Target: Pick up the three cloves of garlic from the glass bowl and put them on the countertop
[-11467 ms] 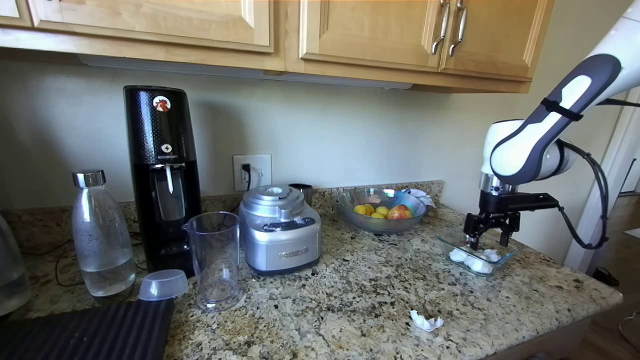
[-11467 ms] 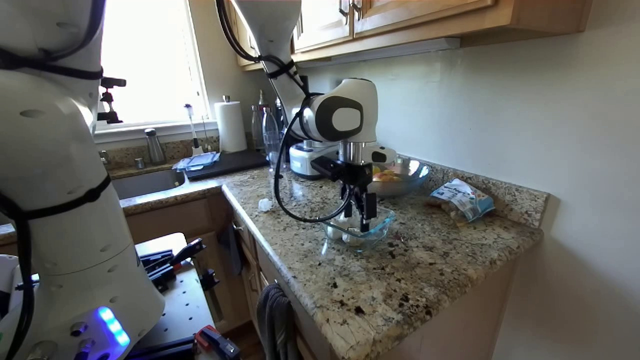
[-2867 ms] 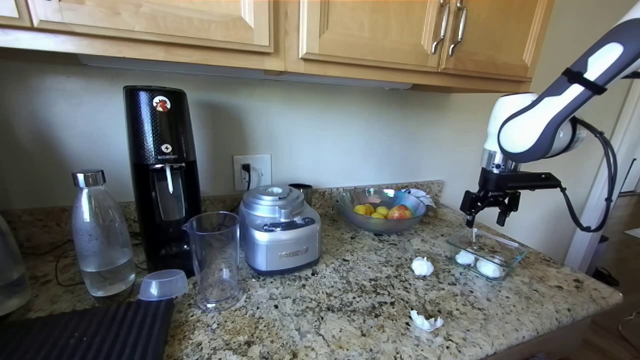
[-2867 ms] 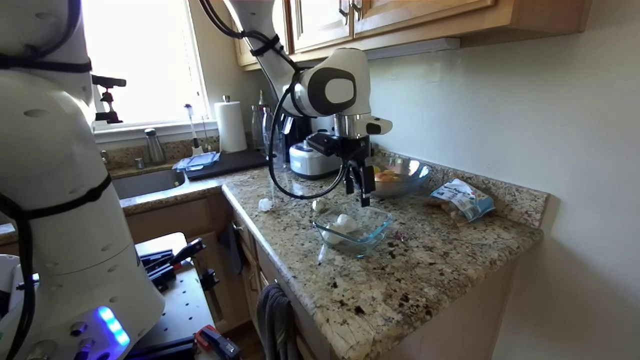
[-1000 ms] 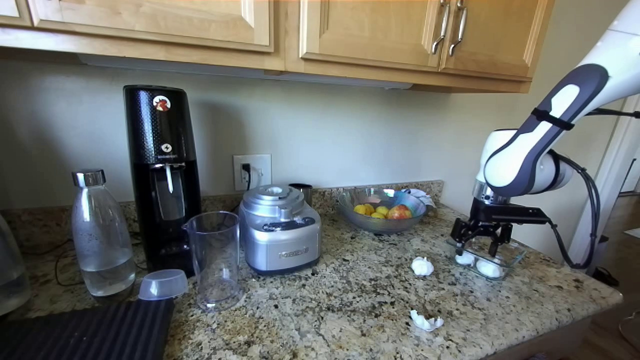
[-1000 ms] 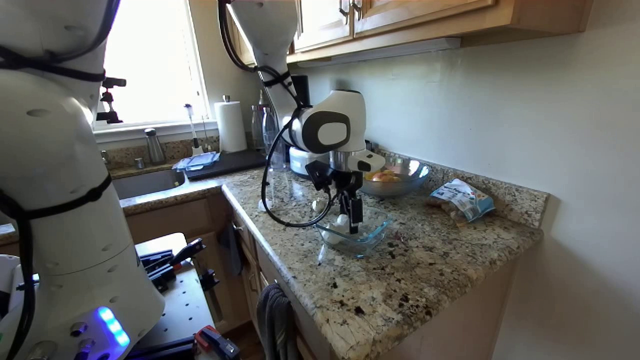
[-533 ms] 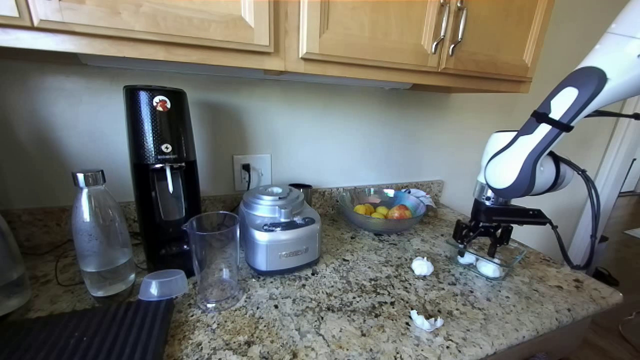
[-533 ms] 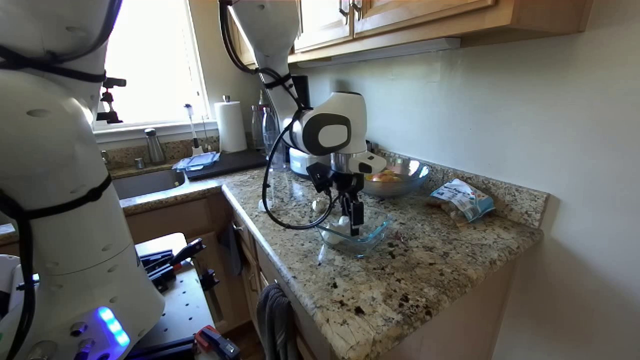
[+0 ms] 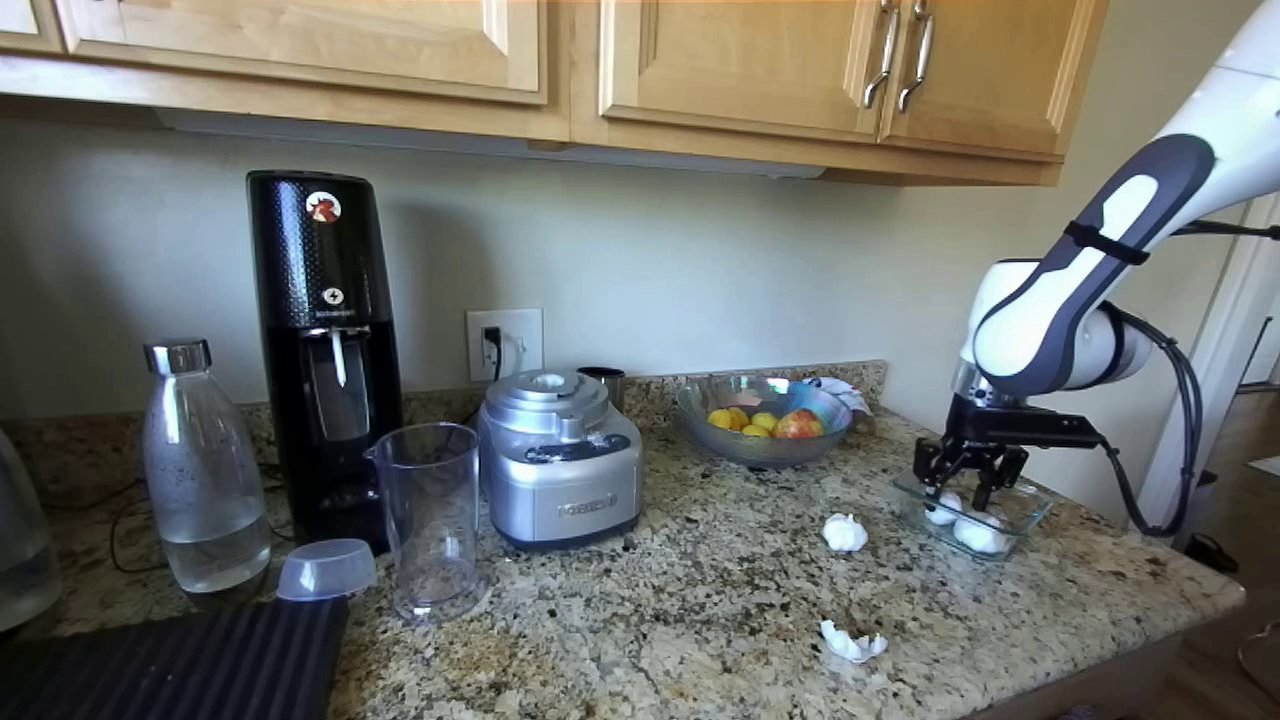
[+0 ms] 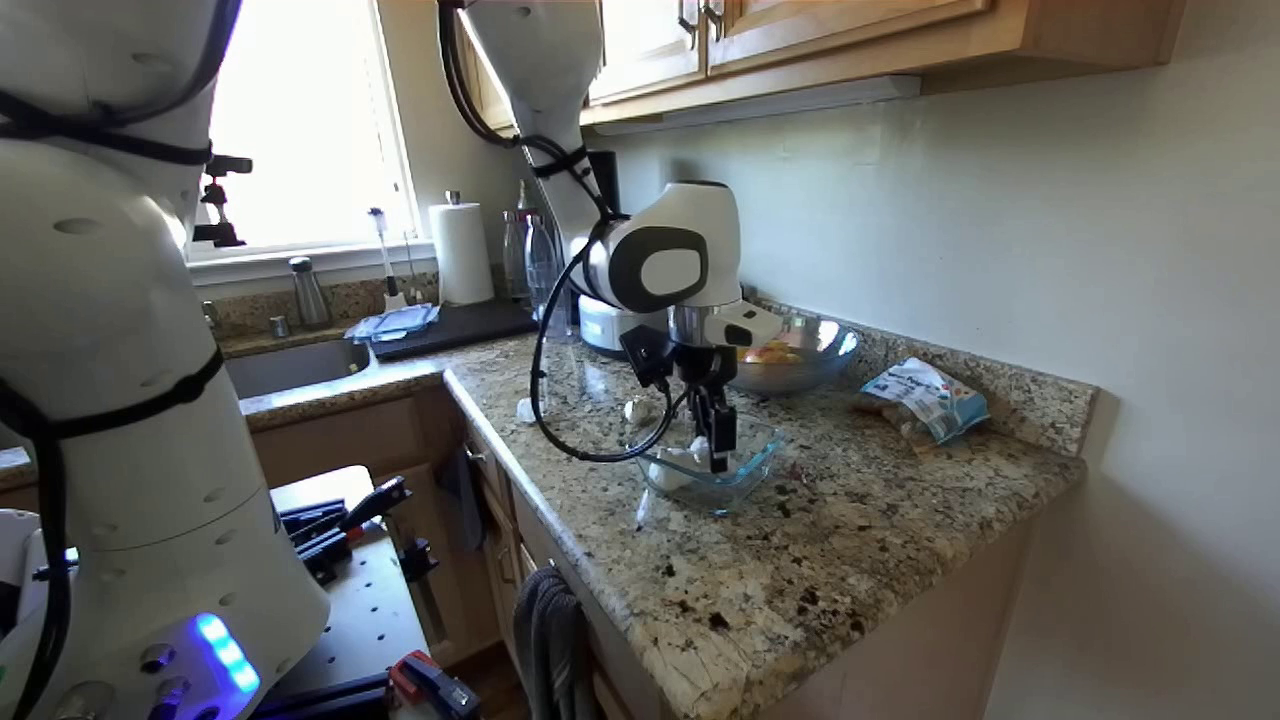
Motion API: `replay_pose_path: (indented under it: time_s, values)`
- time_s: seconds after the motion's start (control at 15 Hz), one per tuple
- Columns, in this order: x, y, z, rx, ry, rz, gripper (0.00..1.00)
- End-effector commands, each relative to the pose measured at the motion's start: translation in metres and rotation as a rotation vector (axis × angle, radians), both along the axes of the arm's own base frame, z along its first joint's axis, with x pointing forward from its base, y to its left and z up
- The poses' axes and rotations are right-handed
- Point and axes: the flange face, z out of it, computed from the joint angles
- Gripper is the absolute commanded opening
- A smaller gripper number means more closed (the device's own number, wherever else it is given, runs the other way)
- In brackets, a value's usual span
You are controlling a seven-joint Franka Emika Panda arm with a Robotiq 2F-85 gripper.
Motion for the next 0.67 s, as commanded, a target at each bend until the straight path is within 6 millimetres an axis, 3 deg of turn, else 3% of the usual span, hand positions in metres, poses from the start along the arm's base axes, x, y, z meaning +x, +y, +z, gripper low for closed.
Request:
replay_pose_path:
  time_s: [0.0,0.2,0.53,0.6]
  values:
    - [-0.0082,-0.0042,-0.0016,-0.009,-0.013,-0.008,0.95]
    - [-0.0075,-0.0081,-0.0071,-0.008,-0.003,-0.017,0.87]
    - [-0.0064,-0.0097,-0.0103,-0.005,0.002,-0.023,0.63]
    - [-0.0064,-0.0096,-0.0103,-0.005,0.002,-0.023,0.52]
